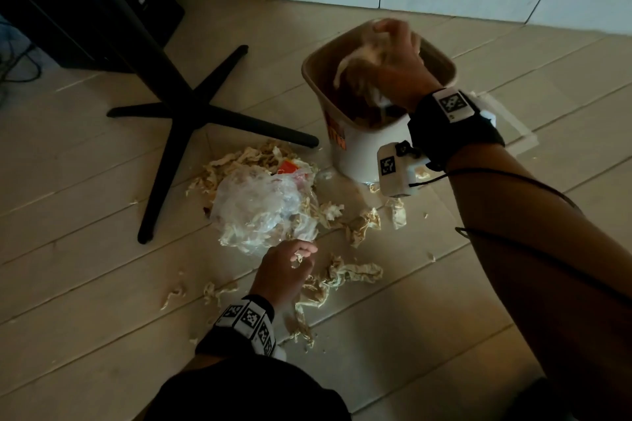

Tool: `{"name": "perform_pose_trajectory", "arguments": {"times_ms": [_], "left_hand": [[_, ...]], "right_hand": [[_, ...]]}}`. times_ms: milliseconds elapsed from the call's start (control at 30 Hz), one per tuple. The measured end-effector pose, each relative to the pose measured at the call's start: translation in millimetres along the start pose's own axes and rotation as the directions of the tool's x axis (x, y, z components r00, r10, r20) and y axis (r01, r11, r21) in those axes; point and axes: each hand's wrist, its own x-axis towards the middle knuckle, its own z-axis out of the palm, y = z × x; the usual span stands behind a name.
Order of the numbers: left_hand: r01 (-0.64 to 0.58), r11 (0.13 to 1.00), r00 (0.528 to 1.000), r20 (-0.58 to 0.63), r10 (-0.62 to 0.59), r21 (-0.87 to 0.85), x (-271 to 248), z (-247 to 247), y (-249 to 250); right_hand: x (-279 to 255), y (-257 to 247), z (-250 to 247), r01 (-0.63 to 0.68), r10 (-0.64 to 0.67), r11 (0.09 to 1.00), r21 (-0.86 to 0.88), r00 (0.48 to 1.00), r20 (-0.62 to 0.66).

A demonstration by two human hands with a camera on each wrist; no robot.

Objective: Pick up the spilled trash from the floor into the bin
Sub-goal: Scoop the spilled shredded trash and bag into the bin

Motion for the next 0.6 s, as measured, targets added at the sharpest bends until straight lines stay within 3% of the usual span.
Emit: {"name": "perform_pose_trajectory", "arguments": {"times_ms": [100, 233, 433, 600], "left_hand": [[-0.011, 1.000, 1.000, 0.028, 0.010, 0.021, 2.3, 4.8, 1.3], [-0.065, 0.997, 0.995, 0.073, 0.062, 0.050, 9.5, 14.4, 4.9], [-0.180, 0.982, 0.977, 0.125, 0.171, 0.064, 26.9, 38.7, 9.4], [-0.228, 0.953, 0.971, 0.114, 0.208, 0.200, 51.4, 61.9, 32.7]], "right_hand": [[-1.8, 5.1, -4.4, -0.051, 0.070, 0.979, -0.196, 0.993, 0.091], [-4.2, 4.1, -17.1, 0.036, 0.011, 0.918, -0.395, 0.993, 0.115], [-15.1, 1.9, -40.7, 0.155, -0.204, 0.899, -0.409, 0.976, -0.079], [-44.4, 33.3, -47.0, 0.307, -0.401, 0.907, -0.290, 0.842, -0.362]]}}
